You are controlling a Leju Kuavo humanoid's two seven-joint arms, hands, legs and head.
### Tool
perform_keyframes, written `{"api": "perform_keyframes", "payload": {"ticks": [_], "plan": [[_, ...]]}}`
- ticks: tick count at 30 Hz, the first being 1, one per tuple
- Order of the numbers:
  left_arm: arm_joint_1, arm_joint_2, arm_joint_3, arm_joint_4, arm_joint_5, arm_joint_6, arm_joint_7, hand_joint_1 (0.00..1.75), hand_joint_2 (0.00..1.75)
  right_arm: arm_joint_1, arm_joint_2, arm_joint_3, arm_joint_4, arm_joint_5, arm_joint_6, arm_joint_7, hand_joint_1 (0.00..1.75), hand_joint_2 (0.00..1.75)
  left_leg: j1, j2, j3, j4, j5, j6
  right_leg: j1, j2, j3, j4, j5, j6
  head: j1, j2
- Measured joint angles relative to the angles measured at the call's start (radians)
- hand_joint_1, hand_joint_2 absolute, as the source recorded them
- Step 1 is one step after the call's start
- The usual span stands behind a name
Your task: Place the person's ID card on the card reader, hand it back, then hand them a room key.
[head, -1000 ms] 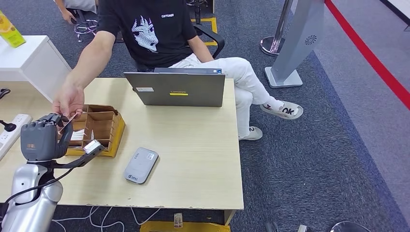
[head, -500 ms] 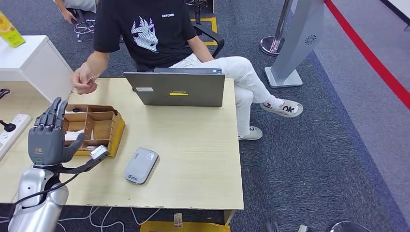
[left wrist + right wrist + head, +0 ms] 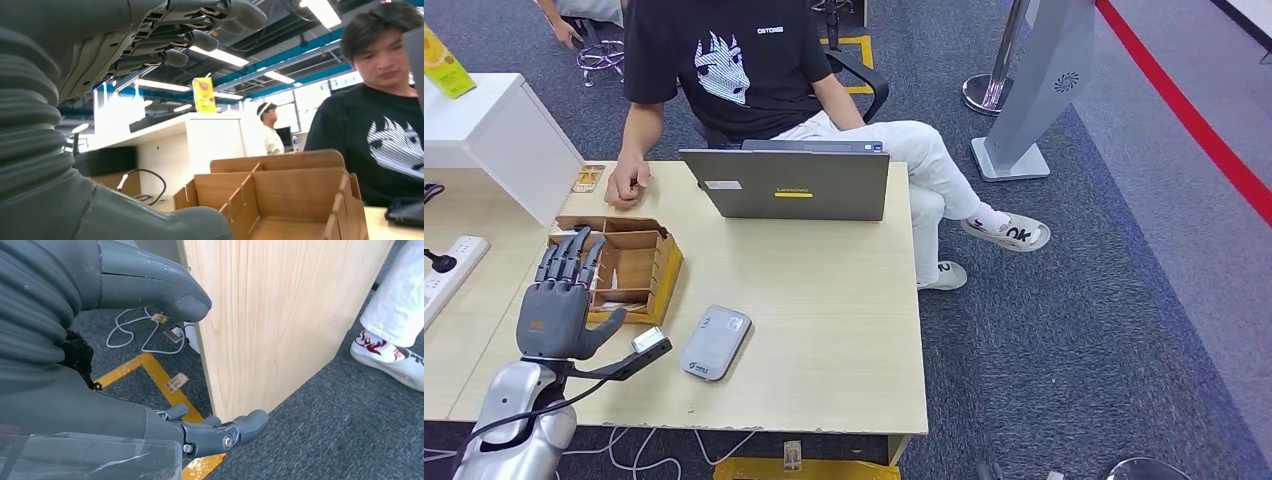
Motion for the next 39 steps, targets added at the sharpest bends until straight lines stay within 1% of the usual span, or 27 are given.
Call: {"api": "perform_keyframes", "payload": {"ticks": [9,17,29,39], "plan": [[-0.003,0.024,-0.018,0.031,-0.043,0.002,0.046,0.0,1.75,0.002,0.0,0.007,0.0,-0.001,-0.001,0.0,0.0,1.75,0.0,0.0,0.0,0.0,0.0,0.0,0.0,0.0,0.0,0.0,0.0,0.0,0.0,0.0],[-0.01,0.035,-0.019,0.066,-0.063,0.013,0.059,0.0,1.75,0.002,0.0,0.013,0.0,-0.001,-0.002,0.001,0.0,1.75,0.0,0.0,0.0,0.0,0.0,0.0,0.0,0.0,0.0,0.0,0.0,0.0,0.0,0.0],[-0.074,0.035,-0.022,0.199,-0.092,0.025,0.07,0.0,1.75,0.0,0.0,0.029,0.0,0.005,-0.003,0.009,0.0,1.75,0.0,0.0,0.0,0.0,0.0,0.0,0.0,0.0,0.0,0.0,0.0,0.0,0.0,0.0],[-0.086,0.034,-0.036,0.25,-0.094,0.028,0.07,0.0,1.75,0.0,0.0,0.036,0.0,0.005,-0.005,0.009,0.0,1.75,0.0,0.0,0.0,0.0,0.0,0.0,0.0,0.0,0.0,0.0,0.0,0.0,0.0,0.0]]}}
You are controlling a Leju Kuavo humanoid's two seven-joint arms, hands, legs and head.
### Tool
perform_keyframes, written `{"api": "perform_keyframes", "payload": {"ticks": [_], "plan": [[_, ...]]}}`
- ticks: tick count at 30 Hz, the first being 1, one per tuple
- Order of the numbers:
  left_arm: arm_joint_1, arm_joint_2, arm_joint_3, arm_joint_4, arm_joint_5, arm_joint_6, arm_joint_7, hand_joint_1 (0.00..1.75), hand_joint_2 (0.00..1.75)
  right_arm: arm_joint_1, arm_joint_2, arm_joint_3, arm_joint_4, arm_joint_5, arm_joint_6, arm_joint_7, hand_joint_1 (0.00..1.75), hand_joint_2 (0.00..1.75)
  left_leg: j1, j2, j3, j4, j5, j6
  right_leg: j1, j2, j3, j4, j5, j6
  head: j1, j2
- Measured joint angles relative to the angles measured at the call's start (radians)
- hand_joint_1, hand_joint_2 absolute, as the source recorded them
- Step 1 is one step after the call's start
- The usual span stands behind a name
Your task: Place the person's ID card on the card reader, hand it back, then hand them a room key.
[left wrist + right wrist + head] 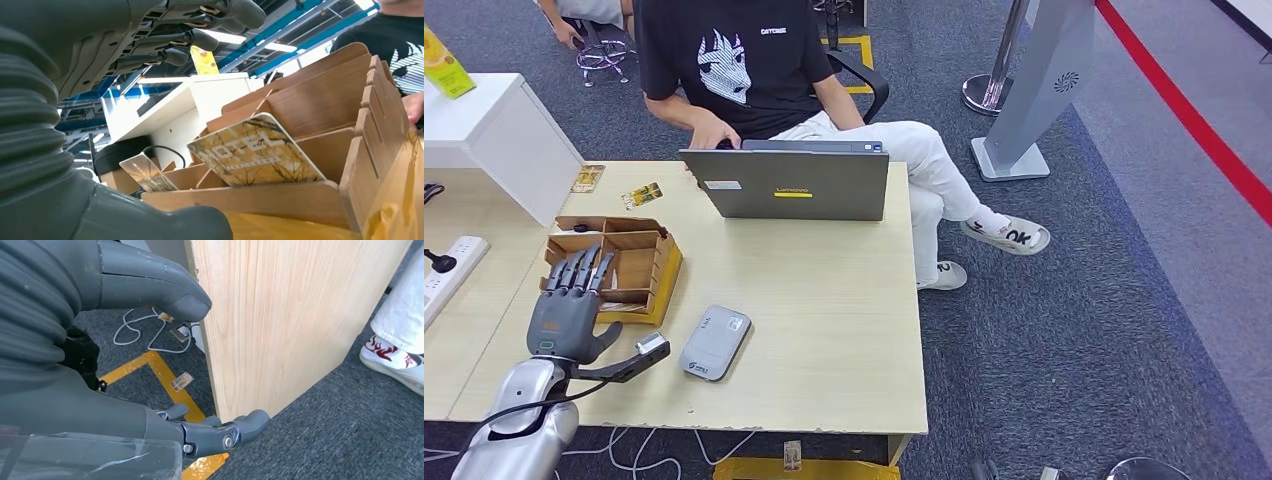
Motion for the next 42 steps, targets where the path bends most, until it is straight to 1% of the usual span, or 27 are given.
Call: {"api": "perform_keyframes", "payload": {"ticks": [6,12,13,16,17,42], "plan": [[-0.011,-0.002,-0.005,0.016,-0.004,0.008,0.0,0.0,1.75,-0.001,0.0,0.002,0.0,0.001,-0.004,0.0,0.0,1.75,0.0,0.0,0.0,0.0,0.0,0.0,0.0,0.0,0.0,0.0,0.0,0.0,0.0,0.0],[-0.025,-0.014,-0.022,0.05,-0.014,0.056,-0.015,0.0,1.75,-0.002,0.0,0.004,0.0,-0.002,-0.007,0.002,0.0,1.75,0.0,0.0,0.0,0.0,0.0,0.0,0.0,0.0,0.0,0.0,0.0,0.0,0.0,0.0],[-0.026,-0.016,-0.027,0.053,-0.014,0.06,-0.017,0.31,1.75,-0.002,0.0,0.004,0.0,-0.003,-0.007,0.002,0.0,1.75,0.0,0.0,0.0,0.0,0.0,0.0,0.0,0.0,0.0,0.0,0.0,0.0,0.0,0.0],[-0.026,-0.021,-0.036,0.057,-0.011,0.06,-0.02,1.62,1.75,-0.002,0.0,0.004,0.0,-0.009,-0.007,0.002,0.0,1.75,0.0,0.0,0.0,0.0,0.0,0.0,0.0,0.0,0.0,0.0,0.0,0.0,0.0,0.0],[-0.026,-0.021,-0.039,0.057,-0.009,0.059,-0.02,1.75,1.75,-0.002,0.0,0.004,0.0,-0.01,-0.007,0.002,0.0,1.75,0.0,0.0,0.0,0.0,0.0,0.0,0.0,0.0,0.0,0.0,0.0,0.0,0.0,0.0],[-0.032,-0.018,-0.051,0.057,0.02,0.057,-0.045,1.75,1.75,-0.003,0.0,0.016,0.0,-0.013,-0.011,0.0,0.0,1.75,0.0,0.0,0.0,0.0,0.0,0.0,0.0,0.0,0.0,0.0,0.0,0.0,0.0,0.0]]}}
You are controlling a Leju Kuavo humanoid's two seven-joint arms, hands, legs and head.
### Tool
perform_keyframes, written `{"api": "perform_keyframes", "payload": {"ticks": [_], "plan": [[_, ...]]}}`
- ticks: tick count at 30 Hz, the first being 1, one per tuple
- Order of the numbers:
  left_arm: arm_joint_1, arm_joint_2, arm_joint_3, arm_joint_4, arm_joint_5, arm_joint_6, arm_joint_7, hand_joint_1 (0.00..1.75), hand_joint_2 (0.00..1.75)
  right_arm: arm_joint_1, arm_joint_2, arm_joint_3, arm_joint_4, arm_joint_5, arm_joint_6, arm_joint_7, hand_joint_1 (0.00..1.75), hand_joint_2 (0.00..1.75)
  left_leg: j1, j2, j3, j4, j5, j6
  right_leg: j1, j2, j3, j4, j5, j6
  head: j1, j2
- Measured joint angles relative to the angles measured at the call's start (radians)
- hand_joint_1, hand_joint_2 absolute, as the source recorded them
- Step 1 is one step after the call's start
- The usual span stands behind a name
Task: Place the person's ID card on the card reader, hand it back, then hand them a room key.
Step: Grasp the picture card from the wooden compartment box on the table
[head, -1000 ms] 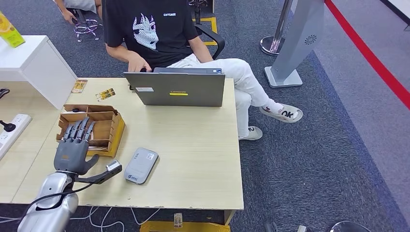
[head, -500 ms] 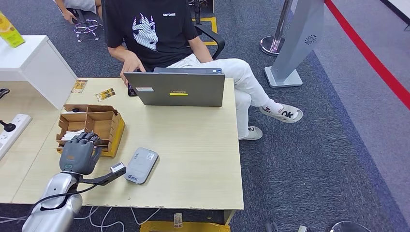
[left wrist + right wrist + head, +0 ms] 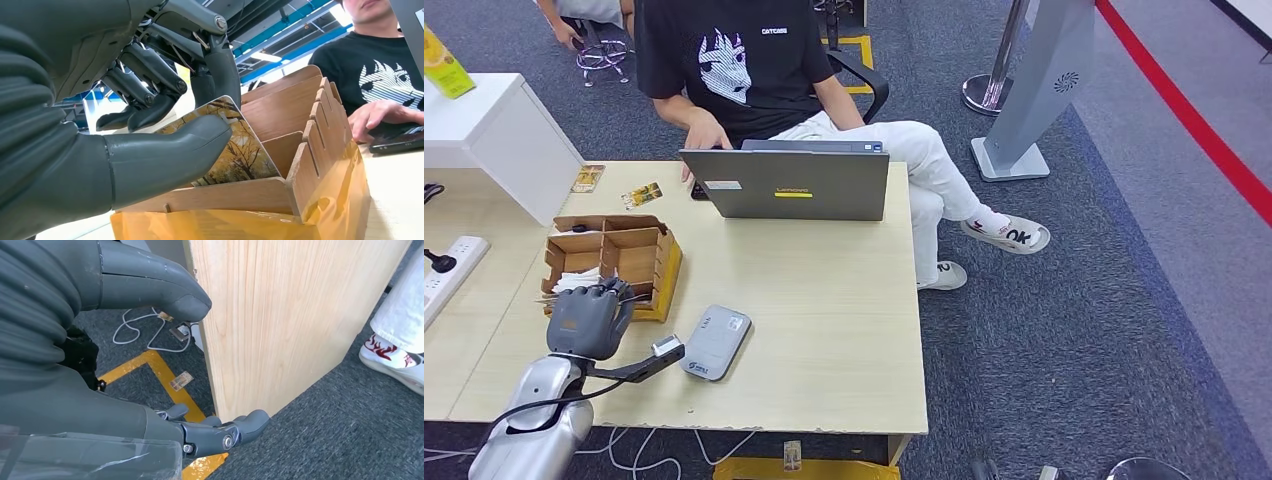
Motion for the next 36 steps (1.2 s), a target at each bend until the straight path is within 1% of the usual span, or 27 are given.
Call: {"api": "perform_keyframes", "payload": {"ticks": [6,11,14,21,26,31,36], "plan": [[0.0,0.001,0.0,-0.003,0.016,0.001,-0.01,1.75,1.75,0.0,0.0,0.007,0.0,-0.005,0.0,0.0,0.0,1.75,0.0,0.0,0.0,0.0,0.0,0.0,0.0,0.0,0.0,0.0,0.0,0.0,0.0,0.0],[-0.001,0.009,0.0,-0.04,0.044,-0.003,-0.018,1.75,1.75,0.0,0.0,0.009,0.0,-0.011,-0.001,0.0,0.0,1.75,0.0,0.0,0.0,0.0,0.0,0.0,0.0,0.0,0.0,0.0,0.0,0.0,0.0,0.0],[-0.001,0.015,0.0,-0.079,0.067,-0.002,-0.025,1.75,1.75,0.0,0.0,0.01,0.0,-0.016,0.0,0.0,0.0,1.75,0.0,0.0,0.0,0.0,0.0,0.0,0.0,0.0,0.0,0.0,0.0,0.0,0.0,0.0],[0.0,0.05,0.006,-0.238,0.138,-0.004,-0.051,1.75,1.75,0.001,0.0,0.011,0.0,-0.028,-0.001,-0.003,0.0,1.75,0.0,0.0,0.0,0.0,0.0,0.0,0.0,0.0,0.0,0.0,0.0,0.0,0.0,0.0],[0.005,0.06,0.018,-0.317,0.164,-0.002,-0.062,1.75,1.75,0.002,0.0,0.012,0.0,-0.031,-0.001,-0.006,0.0,1.75,0.0,0.0,0.0,0.0,0.0,0.0,0.0,0.0,0.0,0.0,0.0,0.0,0.0,0.0],[0.007,0.066,0.028,-0.364,0.17,-0.012,-0.067,1.75,1.75,0.002,0.0,0.012,0.0,-0.032,-0.001,-0.006,0.0,1.75,0.0,0.0,0.0,0.0,0.0,0.0,0.0,0.0,0.0,0.0,0.0,0.0,0.0,0.0],[0.007,0.066,0.032,-0.369,0.161,-0.012,-0.069,1.75,1.75,0.002,0.0,0.013,0.0,-0.032,-0.001,-0.006,0.0,1.75,0.0,0.0,0.0,0.0,0.0,0.0,0.0,0.0,0.001,0.0,0.0,0.0,0.0,0.0]]}}
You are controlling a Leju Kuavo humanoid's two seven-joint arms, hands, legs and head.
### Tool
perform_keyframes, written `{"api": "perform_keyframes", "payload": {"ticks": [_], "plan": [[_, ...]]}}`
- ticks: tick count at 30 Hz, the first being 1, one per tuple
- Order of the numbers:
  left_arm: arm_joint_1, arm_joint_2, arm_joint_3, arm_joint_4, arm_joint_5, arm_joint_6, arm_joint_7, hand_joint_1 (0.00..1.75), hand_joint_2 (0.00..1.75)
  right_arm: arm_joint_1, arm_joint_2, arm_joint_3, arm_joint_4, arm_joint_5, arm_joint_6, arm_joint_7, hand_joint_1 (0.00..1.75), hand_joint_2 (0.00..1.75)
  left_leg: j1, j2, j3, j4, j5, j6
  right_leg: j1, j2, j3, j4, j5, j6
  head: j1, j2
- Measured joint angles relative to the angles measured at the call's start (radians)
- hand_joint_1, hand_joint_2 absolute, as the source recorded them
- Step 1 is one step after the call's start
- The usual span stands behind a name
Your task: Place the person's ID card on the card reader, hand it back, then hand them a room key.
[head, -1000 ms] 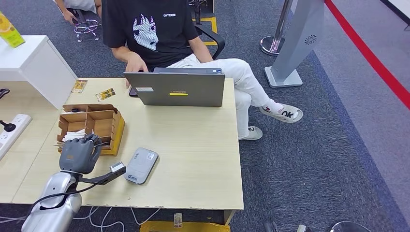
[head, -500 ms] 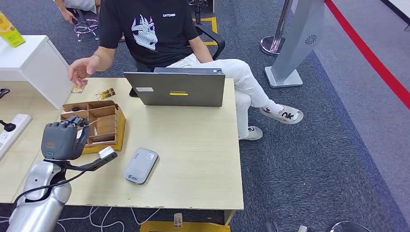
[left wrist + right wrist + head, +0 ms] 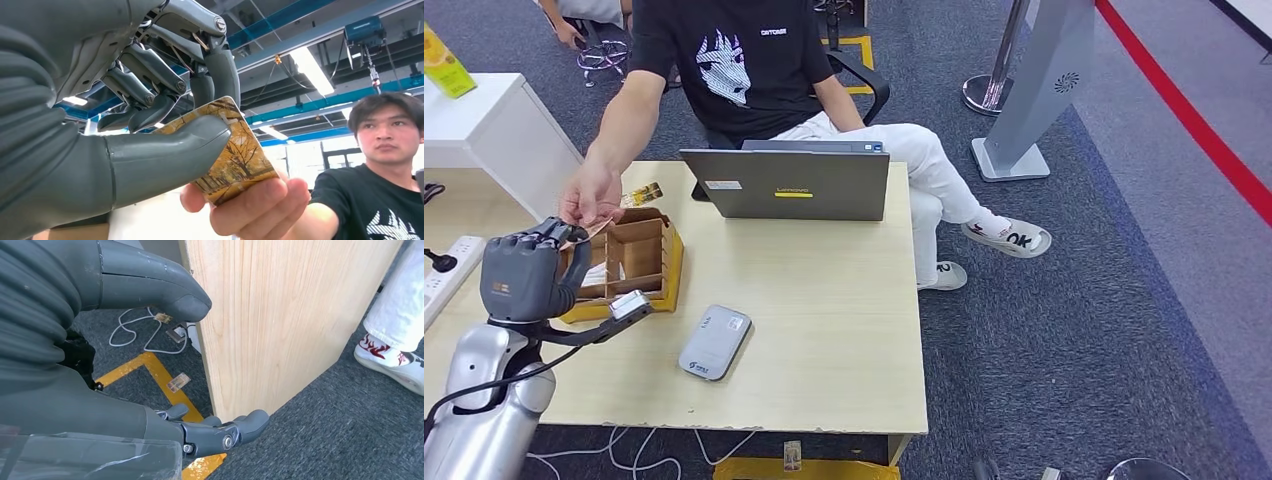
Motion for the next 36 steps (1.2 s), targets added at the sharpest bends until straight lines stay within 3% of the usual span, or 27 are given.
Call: {"api": "perform_keyframes", "payload": {"ticks": [8,12,13,17,25,31,36], "plan": [[0.001,0.0,0.012,0.0,-0.001,0.0,0.0,1.75,1.75,0.0,0.0,0.0,0.0,0.0,0.0,0.0,0.0,1.75,0.0,0.0,0.0,0.0,0.0,0.0,0.0,0.0,0.0,0.0,0.0,0.0,0.0,0.0],[0.001,0.0,0.015,0.0,-0.001,0.0,0.0,1.17,1.75,0.0,0.0,0.0,0.0,0.0,0.0,0.0,0.0,1.75,0.0,0.0,0.0,0.0,0.0,0.0,0.0,0.0,0.0,0.0,0.0,0.0,0.0,0.0],[0.001,0.0,0.015,0.0,-0.001,0.0,0.0,1.17,1.75,0.0,0.0,0.0,0.0,-0.001,0.0,0.0,0.0,1.75,0.0,0.0,0.0,0.0,0.0,0.0,0.0,0.0,0.0,0.0,0.0,0.0,0.0,0.0],[0.002,0.0,0.015,0.0,-0.002,0.0,0.0,0.01,1.75,0.0,0.0,0.0,0.0,-0.002,0.0,0.0,0.0,1.75,0.0,0.0,-0.001,0.0,0.0,0.0,0.0,0.0,-0.001,0.0,0.0,0.0,0.0,0.0],[0.012,-0.006,0.015,0.0,-0.01,0.012,0.002,0.0,1.75,0.0,0.0,0.0,0.0,-0.003,0.0,0.0,0.0,1.75,0.0,0.0,0.0,0.0,0.0,0.0,0.0,0.0,0.0,0.0,0.0,0.0,0.0,0.0],[0.038,-0.028,0.02,-0.023,-0.001,0.093,-0.009,0.0,1.75,0.001,0.0,0.0,0.0,-0.004,-0.001,0.0,0.0,1.75,0.0,0.0,0.0,0.0,0.0,0.0,0.0,0.0,0.0,0.0,0.0,0.0,0.0,0.0],[0.052,-0.044,0.022,-0.04,-0.001,0.099,-0.011,0.0,1.75,0.001,0.0,0.0,0.0,-0.005,-0.001,0.0,0.0,1.75,0.0,0.0,0.0,0.0,0.0,0.0,0.0,0.0,0.0,0.0,0.0,0.0,0.0,0.0]]}}
